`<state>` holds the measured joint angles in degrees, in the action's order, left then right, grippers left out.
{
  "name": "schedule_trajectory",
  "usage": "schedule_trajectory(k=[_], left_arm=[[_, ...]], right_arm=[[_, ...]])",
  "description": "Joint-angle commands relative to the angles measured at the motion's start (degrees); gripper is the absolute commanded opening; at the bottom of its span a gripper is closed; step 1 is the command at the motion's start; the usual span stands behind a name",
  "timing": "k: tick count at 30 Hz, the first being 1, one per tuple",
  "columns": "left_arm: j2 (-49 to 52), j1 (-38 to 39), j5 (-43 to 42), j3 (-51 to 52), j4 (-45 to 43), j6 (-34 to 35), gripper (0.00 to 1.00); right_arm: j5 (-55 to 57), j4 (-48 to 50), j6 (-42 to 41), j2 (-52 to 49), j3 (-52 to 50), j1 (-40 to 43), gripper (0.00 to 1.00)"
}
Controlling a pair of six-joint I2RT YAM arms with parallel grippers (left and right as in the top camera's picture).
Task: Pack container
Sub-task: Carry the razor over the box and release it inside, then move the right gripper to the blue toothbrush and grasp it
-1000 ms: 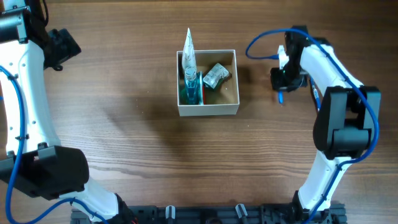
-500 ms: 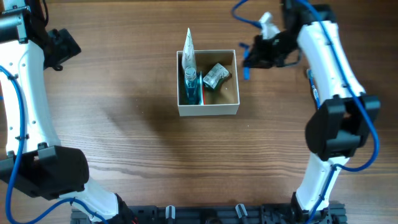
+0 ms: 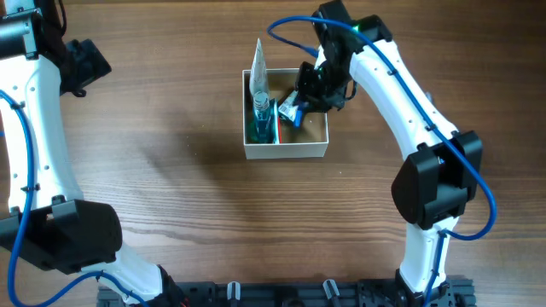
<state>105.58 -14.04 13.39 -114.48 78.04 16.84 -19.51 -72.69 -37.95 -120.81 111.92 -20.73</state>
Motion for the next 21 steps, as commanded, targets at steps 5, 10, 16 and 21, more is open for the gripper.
schedule_trajectory(k=[5,10,16,21], left_arm=[[0.20,-0.22,-0.50,0.20,0.00,0.52,1.00],[0.20,-0.22,-0.50,0.20,0.00,0.52,1.00],[0.20,-0.22,-0.50,0.20,0.00,0.52,1.00],[0.20,-0.22,-0.50,0.20,0.00,0.52,1.00]], right_arm=[[4.87,1.64,1.66,1.16,0.92,4.55,0.84],[4.48,1.40,9.90,3.08,0.92,10.86,1.00],[4.94,0.52,27.02,6.75,0.92,23.43,1.00],[14.97,-6.56,44.98,6.21,-0.07,31.63,1.00]])
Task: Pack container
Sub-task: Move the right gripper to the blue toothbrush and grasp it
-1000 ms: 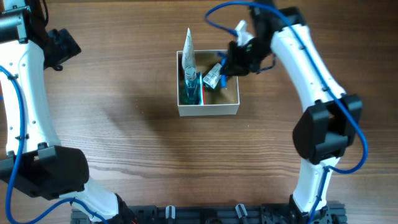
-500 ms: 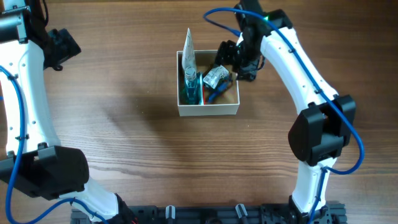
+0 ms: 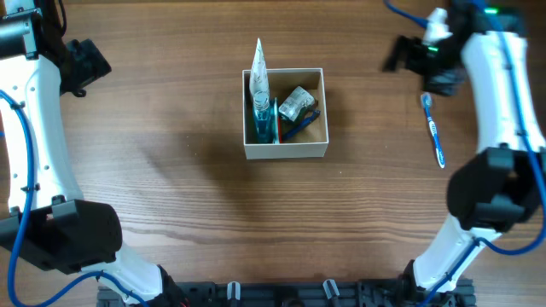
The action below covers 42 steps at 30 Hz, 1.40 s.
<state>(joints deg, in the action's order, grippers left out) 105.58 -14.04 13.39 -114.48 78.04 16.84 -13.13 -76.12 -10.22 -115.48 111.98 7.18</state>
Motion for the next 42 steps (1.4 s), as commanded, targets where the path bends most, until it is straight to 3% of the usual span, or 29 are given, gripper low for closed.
schedule_trajectory(k=[1,4,9,25,42], left_arm=[[0.20,-0.22,-0.50,0.20,0.00,0.52,1.00],[0.20,-0.22,-0.50,0.20,0.00,0.52,1.00],[0.20,-0.22,-0.50,0.20,0.00,0.52,1.00],[0.20,-0.22,-0.50,0.20,0.00,0.50,1.00],[0.20,-0.22,-0.50,0.20,0.00,0.52,1.00]], right_arm=[[10.45,-4.02,19.82,0.68,-0.92,4.92,1.00],[12.74,-3.98,24.72,0.61,-4.22,8.09,1.00],[12.68,1.11,23.54,0.59,-11.30,11.52,1.00],[15.34,19.26,25.33,0.59,-30.88,11.21,1.00],[16.13,28.98,28.28,0.55,-36.04,11.17,1.00]])
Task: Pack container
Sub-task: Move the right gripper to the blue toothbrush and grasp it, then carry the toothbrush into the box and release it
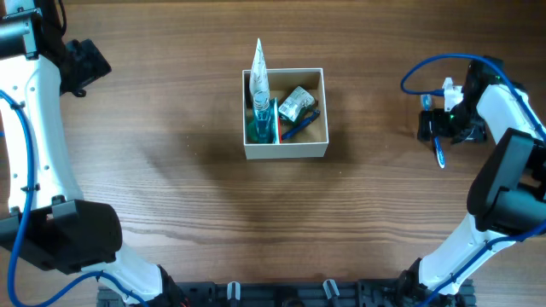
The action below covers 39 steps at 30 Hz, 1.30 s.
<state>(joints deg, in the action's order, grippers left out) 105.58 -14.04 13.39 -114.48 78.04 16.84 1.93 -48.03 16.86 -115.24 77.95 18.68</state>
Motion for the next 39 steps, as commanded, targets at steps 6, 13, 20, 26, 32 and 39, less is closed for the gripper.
schedule_trajectory(k=[6,13,20,26,32,39], left_arm=[[0.20,-0.22,-0.50,0.20,0.00,0.52,1.00],[0.20,-0.22,-0.50,0.20,0.00,0.52,1.00],[0.20,-0.22,-0.50,0.20,0.00,0.52,1.00],[0.20,-0.22,-0.50,0.20,0.00,0.52,1.00],[0.20,-0.22,-0.50,0.20,0.00,0.50,1.00],[0.20,-0.22,-0.50,0.20,0.00,0.52,1.00]], right_arm=[[0.85,3.06,1.18,0.28,-2.71,-0.33,1.00],[0.74,3.89,0.74,0.28,-2.71,-0.33,0.79],[0.61,4.96,-0.98,0.28,-2.71,-0.39,0.24],[0.63,4.90,-3.21,0.28,-2.29,-0.50,0.04],[-3.26,-0.02,-9.77,0.63,4.87,-0.50,0.04],[-37.92,-18.64,-11.47,0.96,21.35,-1.09,0.04]])
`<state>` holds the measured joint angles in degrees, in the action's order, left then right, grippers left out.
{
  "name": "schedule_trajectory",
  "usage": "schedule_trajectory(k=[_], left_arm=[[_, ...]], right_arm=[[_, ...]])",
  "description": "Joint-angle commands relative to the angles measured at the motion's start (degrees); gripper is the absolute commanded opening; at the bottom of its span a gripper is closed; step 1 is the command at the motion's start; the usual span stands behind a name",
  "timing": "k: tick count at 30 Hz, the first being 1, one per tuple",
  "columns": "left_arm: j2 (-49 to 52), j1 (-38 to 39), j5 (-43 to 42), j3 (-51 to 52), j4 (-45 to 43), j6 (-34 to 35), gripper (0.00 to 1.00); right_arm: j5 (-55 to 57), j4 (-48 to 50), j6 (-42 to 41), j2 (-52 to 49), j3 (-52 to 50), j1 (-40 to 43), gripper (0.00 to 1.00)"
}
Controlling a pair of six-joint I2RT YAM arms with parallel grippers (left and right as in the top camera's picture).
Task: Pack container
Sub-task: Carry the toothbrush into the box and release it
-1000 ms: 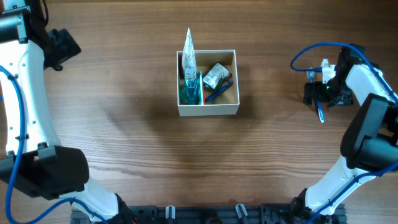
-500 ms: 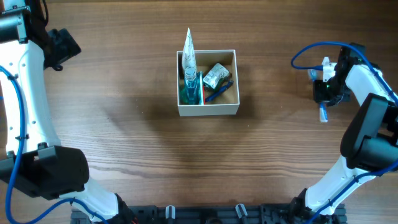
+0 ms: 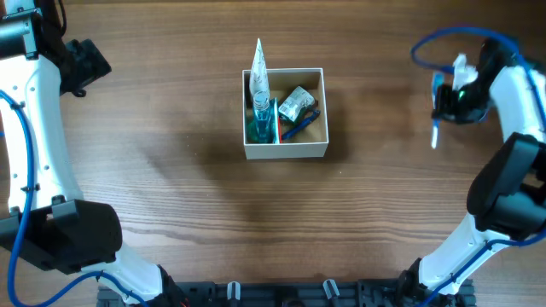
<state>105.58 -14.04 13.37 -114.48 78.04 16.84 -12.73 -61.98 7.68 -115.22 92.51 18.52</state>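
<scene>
A white box (image 3: pixel 286 151) stands mid-table. It holds an upright white tube (image 3: pixel 258 72), a teal item (image 3: pixel 259 126), a silver packet (image 3: pixel 296 102) and a blue-and-red item (image 3: pixel 299 126). At the far right my right gripper (image 3: pixel 441 101) is shut on a blue-and-white toothbrush (image 3: pixel 435 135). The brush's lower end sticks out below the fingers, and it looks lifted off the table. My left gripper (image 3: pixel 84 65) is at the upper left, far from the box. Its fingers cannot be made out.
The wooden table (image 3: pixel 171 170) is bare around the box. The right arm's blue cable (image 3: pixel 452 38) loops above the gripper near the far right edge. The left arm's white links run down the left side.
My right gripper was low over the toothbrush lying on the table. Now it sits a little higher in the view and is shut on the brush, which has come up with it.
My right gripper was at the box, putting the silver packet in. Then it was away at the upper right, with the packet left in the box and a toothbrush lying on the table. It then stood over the brush, and now holds it.
</scene>
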Motion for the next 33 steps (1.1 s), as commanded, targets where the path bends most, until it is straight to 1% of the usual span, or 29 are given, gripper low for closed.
schedule_trajectory(k=[1,5,7,14,20,21,24,26,28,29,30,32,33], left_arm=[[0.20,-0.22,-0.48,0.20,0.00,0.52,1.00],[0.20,-0.22,-0.48,0.20,0.00,0.52,1.00],[0.20,-0.22,-0.48,0.20,0.00,0.52,1.00],[0.20,-0.22,-0.48,0.20,0.00,0.52,1.00],[0.20,-0.22,-0.48,0.20,0.00,0.52,1.00],[0.20,-0.22,-0.48,0.20,0.00,0.52,1.00],[0.20,-0.22,-0.48,0.20,0.00,0.52,1.00],[0.20,-0.22,-0.48,0.20,0.00,0.52,1.00],[0.20,-0.22,-0.48,0.20,0.00,0.52,1.00],[0.20,-0.22,-0.48,0.20,0.00,0.52,1.00],[0.20,-0.22,-0.48,0.20,0.00,0.52,1.00],[0.20,-0.22,-0.48,0.20,0.00,0.52,1.00],[0.20,-0.22,-0.48,0.20,0.00,0.52,1.00]], right_arm=[[-27.17,-6.16,-2.25,1.11,7.85,-1.27,0.04],[-41.59,-10.40,-2.34,2.91,9.84,-5.03,0.04],[-43.54,-11.41,-3.74,3.65,9.84,-7.76,0.04],[-42.27,-10.97,-12.61,3.91,9.81,-19.93,0.04],[-28.26,-7.67,-27.32,3.91,9.79,-28.39,0.06],[-26.71,-7.30,-29.22,3.91,9.79,-29.27,0.09],[-24.39,-6.14,-34.07,3.91,9.79,-30.86,0.15],[-22.86,-5.64,-36.89,3.91,9.79,-30.95,0.20],[-22.38,-4.66,-38.62,3.91,9.79,-30.88,0.22],[-21.92,-3.67,-39.78,3.91,9.79,-30.88,0.26],[-21.84,-2.93,-39.82,3.91,9.79,-30.88,0.31],[-21.57,-1.36,-39.85,3.91,9.79,-30.88,0.53],[-21.24,-0.66,-40.37,3.91,9.79,-30.88,0.61]])
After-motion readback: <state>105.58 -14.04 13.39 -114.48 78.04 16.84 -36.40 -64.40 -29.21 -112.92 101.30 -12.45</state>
